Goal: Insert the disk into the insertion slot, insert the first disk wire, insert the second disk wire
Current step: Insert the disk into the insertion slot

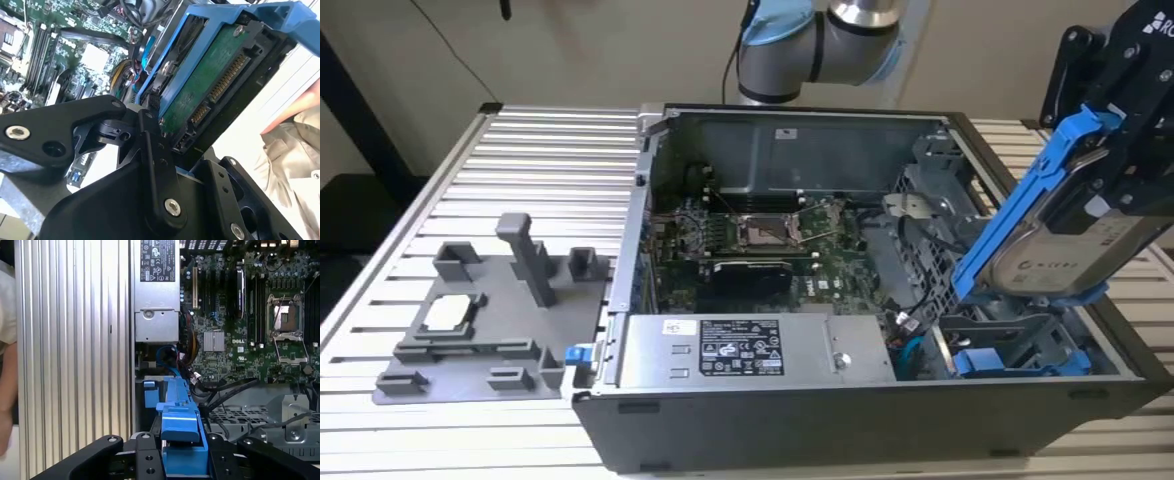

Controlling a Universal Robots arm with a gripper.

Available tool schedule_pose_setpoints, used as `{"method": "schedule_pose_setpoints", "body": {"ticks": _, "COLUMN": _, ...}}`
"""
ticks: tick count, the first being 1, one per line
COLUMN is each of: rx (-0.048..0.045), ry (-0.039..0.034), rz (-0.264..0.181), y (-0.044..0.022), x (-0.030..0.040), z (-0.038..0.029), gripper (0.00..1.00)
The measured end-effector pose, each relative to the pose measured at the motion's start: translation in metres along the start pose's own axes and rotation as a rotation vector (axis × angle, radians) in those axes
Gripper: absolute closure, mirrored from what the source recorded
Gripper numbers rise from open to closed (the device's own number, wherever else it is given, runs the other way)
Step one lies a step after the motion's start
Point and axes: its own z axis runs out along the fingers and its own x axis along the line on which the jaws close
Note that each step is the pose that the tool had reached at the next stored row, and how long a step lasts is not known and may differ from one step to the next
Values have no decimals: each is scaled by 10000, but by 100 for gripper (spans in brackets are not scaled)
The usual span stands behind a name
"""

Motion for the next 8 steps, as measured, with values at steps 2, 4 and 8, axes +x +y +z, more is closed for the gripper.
{"method": "schedule_pose_setpoints", "body": {"ticks": 2, "rx": 0, "ry": -1, "rz": 0, "y": -7, "x": 0, "z": 15, "gripper": 67}}
{"method": "schedule_pose_setpoints", "body": {"ticks": 4, "rx": 0, "ry": 0, "rz": 1, "y": -14, "x": 0, "z": 29, "gripper": 67}}
{"method": "schedule_pose_setpoints", "body": {"ticks": 8, "rx": 0, "ry": 0, "rz": 0, "y": -29, "x": -1, "z": 59, "gripper": 67}}
